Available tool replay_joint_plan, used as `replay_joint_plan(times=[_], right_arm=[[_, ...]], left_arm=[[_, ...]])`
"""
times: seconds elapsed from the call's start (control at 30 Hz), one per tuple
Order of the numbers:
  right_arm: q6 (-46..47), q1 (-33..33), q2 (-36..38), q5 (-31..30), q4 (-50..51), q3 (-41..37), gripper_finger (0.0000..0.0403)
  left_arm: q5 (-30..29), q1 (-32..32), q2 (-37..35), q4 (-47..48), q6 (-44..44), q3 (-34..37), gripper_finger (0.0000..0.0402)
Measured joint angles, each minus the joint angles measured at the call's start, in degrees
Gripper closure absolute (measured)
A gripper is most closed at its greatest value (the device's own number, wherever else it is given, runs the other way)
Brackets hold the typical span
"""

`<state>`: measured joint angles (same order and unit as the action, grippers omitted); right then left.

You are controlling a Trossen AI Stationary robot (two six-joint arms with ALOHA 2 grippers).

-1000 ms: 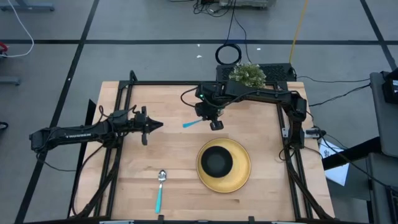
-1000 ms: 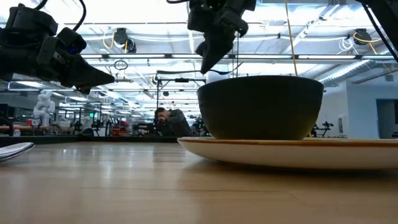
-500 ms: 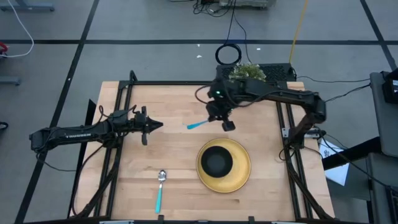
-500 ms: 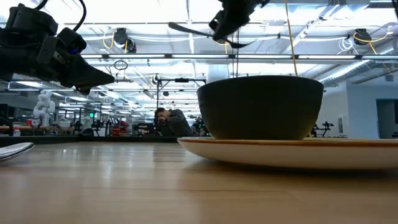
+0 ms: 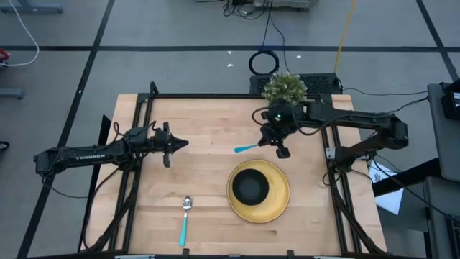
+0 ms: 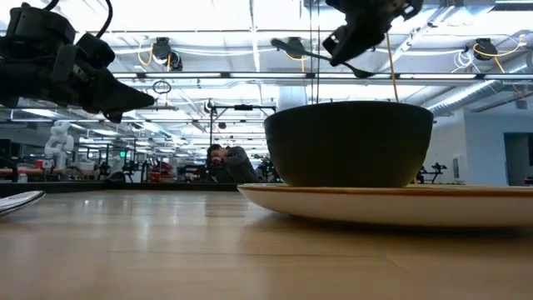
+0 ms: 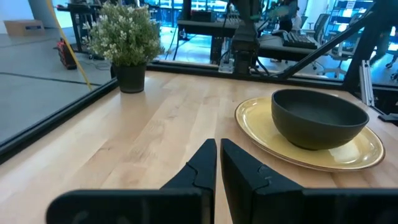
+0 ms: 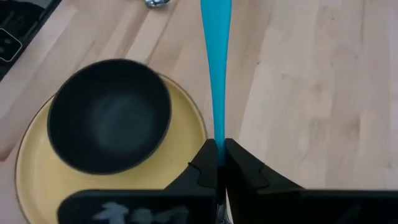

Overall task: Set table place
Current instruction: Put the blue fork on the yellow plate to the right of the black bowl

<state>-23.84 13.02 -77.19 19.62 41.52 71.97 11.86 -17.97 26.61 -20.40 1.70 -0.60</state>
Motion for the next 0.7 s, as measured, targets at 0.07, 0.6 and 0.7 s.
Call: replay_joint_plan(times=[0.07, 0.6, 0.7], right_arm=[[0.55, 0.0, 0.76, -0.01, 0.11, -1.56, 0.0402], [-0.2, 0.0, 12.79, 0.0, 1.33, -12.22, 0.0403], [-4.26, -0.02, 14.56, 0.33, 2.31, -13.73, 0.0403]], left_arm=[[0.0, 0.02, 0.0, -0.26, -0.03, 0.0, 0.0373], [-0.03, 0.0, 0.0, -0.38, 0.31, 0.0, 0.0373], [-0.47, -0.01, 0.02, -0.4, 0.12, 0.0, 0.0373]])
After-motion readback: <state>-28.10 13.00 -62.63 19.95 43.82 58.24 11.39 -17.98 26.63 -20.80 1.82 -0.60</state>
